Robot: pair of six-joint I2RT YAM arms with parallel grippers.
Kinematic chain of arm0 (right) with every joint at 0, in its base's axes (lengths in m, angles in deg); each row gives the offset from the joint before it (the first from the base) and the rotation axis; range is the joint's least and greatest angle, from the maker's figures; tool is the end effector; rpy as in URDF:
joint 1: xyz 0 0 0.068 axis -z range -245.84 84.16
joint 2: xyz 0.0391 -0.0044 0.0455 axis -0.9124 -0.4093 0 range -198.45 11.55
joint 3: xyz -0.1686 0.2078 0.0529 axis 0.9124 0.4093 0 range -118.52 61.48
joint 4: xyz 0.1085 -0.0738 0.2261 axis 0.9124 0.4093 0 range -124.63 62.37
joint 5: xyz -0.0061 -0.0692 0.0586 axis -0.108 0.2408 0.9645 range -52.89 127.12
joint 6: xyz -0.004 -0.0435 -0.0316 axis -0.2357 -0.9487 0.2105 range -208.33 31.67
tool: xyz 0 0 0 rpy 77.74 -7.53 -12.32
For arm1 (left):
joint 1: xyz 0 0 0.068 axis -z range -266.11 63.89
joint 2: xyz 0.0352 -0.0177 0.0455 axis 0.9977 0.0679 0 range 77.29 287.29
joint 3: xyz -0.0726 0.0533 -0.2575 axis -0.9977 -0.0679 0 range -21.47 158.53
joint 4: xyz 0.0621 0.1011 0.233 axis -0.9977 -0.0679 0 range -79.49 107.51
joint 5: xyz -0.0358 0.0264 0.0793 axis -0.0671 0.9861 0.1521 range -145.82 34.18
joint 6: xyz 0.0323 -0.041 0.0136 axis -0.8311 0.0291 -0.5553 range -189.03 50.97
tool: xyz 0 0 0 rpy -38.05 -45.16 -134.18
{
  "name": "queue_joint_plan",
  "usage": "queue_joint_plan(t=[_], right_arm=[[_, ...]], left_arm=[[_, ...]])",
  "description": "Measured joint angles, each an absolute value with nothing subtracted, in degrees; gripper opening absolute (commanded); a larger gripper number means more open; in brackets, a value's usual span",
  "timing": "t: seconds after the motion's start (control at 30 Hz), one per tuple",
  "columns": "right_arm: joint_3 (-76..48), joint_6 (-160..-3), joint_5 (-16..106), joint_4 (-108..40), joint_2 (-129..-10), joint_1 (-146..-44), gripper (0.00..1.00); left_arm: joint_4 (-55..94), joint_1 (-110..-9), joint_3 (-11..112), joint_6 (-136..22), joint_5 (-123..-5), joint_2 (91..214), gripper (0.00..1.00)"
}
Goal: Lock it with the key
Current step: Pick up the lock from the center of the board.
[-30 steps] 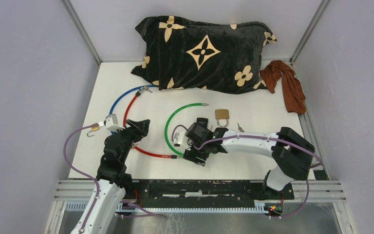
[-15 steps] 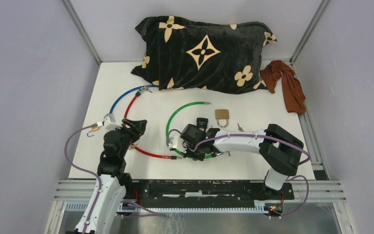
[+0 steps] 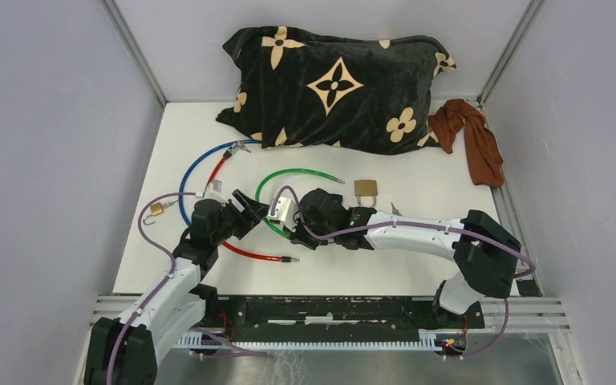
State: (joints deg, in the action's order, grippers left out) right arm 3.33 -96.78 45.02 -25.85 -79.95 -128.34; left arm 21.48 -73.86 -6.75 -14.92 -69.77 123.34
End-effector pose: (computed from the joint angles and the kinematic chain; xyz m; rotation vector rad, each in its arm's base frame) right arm 0.1552 0.3088 0.2196 -1.4423 1.8979 0.6273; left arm 0.1680 -0.0452 0.1775 -0.6245 2.0848 -0.9450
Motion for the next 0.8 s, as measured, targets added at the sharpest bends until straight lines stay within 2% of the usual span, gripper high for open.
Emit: queue_joint_plan(t=[0.1, 0.27, 0.3, 0.33, 0.37, 0.4, 0.47, 0.53, 0.57, 0.67, 0.8], right_arm=[[3.3, -96.5, 45.8, -29.2, -79.8, -128.3, 0.00], [3.3, -96.5, 47.3, -31.8, -79.8, -128.3, 0.00], [3.3, -96.5, 47.5, -32.1, -79.8, -128.3, 0.00], [3.4, -96.5, 47.7, -32.2, -79.8, -128.3, 0.00], [3.4, -96.5, 47.9, -32.3, -80.0, -128.3, 0.05], [3.5, -96.6, 47.8, -32.5, -80.0, -128.4, 0.17], [3.6, -96.6, 48.0, -32.5, -80.0, -128.3, 0.49], [3.8, -96.7, 48.2, -33.0, -79.6, -127.9, 0.64], [4.3, -97.1, 48.3, -33.5, -78.6, -127.4, 0.69], [6.4, -97.1, 49.3, -34.4, -73.2, -124.2, 0.74], [8.7, -97.0, 53.2, -36.8, -63.1, -114.1, 0.81]], left_arm=[[23.8, -71.7, -5.9, -14.8, -70.9, 125.5, 0.75], [26.4, -71.2, -5.4, -14.4, -71.3, 126.5, 0.18], [26.9, -71.1, -5.4, -14.3, -71.4, 126.5, 0.08], [27.3, -71.1, -5.3, -14.0, -71.4, 126.4, 0.03], [27.9, -71.1, -5.2, -13.9, -71.7, 126.4, 0.02], [28.4, -71.0, -5.1, -13.9, -71.8, 126.4, 0.02], [28.9, -70.8, -5.0, -14.8, -72.5, 126.0, 0.02], [29.1, -70.8, -5.0, -17.6, -73.1, 125.4, 0.02], [29.2, -70.8, -5.0, -19.5, -73.7, 125.0, 0.02], [30.5, -70.9, -5.0, -28.2, -77.3, 122.5, 0.02], [33.9, -70.9, -5.0, -38.0, -82.7, 119.8, 0.02]])
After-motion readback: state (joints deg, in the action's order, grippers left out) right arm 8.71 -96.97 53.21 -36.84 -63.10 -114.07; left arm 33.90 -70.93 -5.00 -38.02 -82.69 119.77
